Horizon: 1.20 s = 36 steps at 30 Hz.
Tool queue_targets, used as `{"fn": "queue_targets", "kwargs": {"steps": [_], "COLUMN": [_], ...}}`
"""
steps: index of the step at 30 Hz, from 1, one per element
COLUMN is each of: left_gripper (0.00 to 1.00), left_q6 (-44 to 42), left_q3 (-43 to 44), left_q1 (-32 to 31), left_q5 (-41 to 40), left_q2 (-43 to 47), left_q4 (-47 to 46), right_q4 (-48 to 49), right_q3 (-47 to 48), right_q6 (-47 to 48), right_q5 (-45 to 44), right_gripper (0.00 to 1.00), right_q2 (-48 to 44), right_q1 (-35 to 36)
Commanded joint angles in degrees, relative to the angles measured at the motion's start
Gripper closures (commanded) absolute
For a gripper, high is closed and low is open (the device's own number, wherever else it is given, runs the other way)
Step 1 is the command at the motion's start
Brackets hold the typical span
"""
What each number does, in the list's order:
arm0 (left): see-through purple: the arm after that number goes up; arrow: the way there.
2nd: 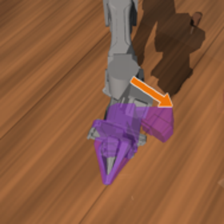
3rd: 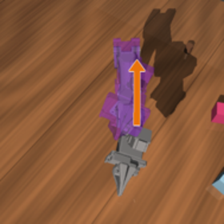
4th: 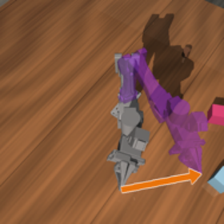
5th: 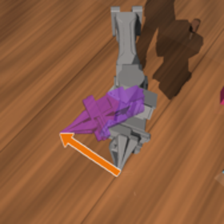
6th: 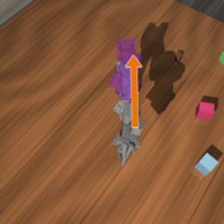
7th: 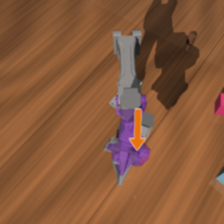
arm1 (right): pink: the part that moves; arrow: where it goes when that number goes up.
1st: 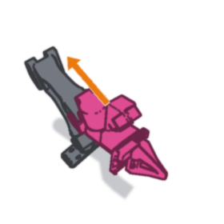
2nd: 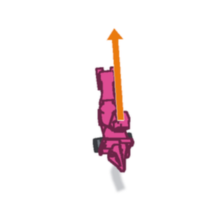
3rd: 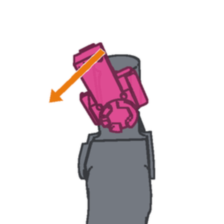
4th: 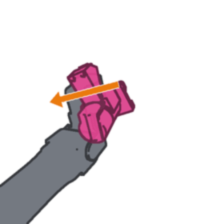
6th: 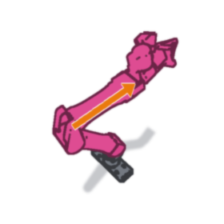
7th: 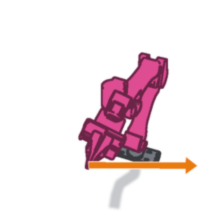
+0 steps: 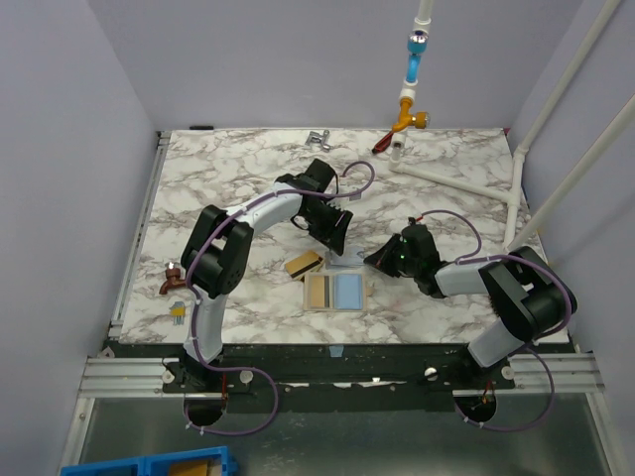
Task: Put the credit cards into the card holder
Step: Pick up the credit card from the center of the board.
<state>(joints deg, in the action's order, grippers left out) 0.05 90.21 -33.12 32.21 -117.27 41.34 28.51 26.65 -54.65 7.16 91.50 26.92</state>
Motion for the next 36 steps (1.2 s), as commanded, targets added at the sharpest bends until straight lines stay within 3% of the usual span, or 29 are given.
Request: {"fn": "queue_targets", "kwargs": {"steps": [1, 11, 36], "left_gripper": [0.54, 0.54, 0.53], "left_q6": [2.12, 3.18, 6.43], "left_q3": [-1.89, 0.70, -1.61], "left_q1": [0.09, 0.13, 1.18], "left_q5": [0.76, 2.00, 1.89], "left_q2": [0.98, -2.25, -0.86], "left_q4": [-1.06, -0.22, -2.76], "right_q4": [-3.20, -3.20, -0.66], "right_q3": [-0.20, -0.56, -1.61], "right_q6": [-0.08, -0.19, -1.58], "right_q5": [-1.49, -1.16, 0.55], "right_gripper": [0.99, 0.99, 0.99], "right_q2": [1.86, 2.18, 5.64], "right_q1": [-0.46, -0.72, -1.39]}}
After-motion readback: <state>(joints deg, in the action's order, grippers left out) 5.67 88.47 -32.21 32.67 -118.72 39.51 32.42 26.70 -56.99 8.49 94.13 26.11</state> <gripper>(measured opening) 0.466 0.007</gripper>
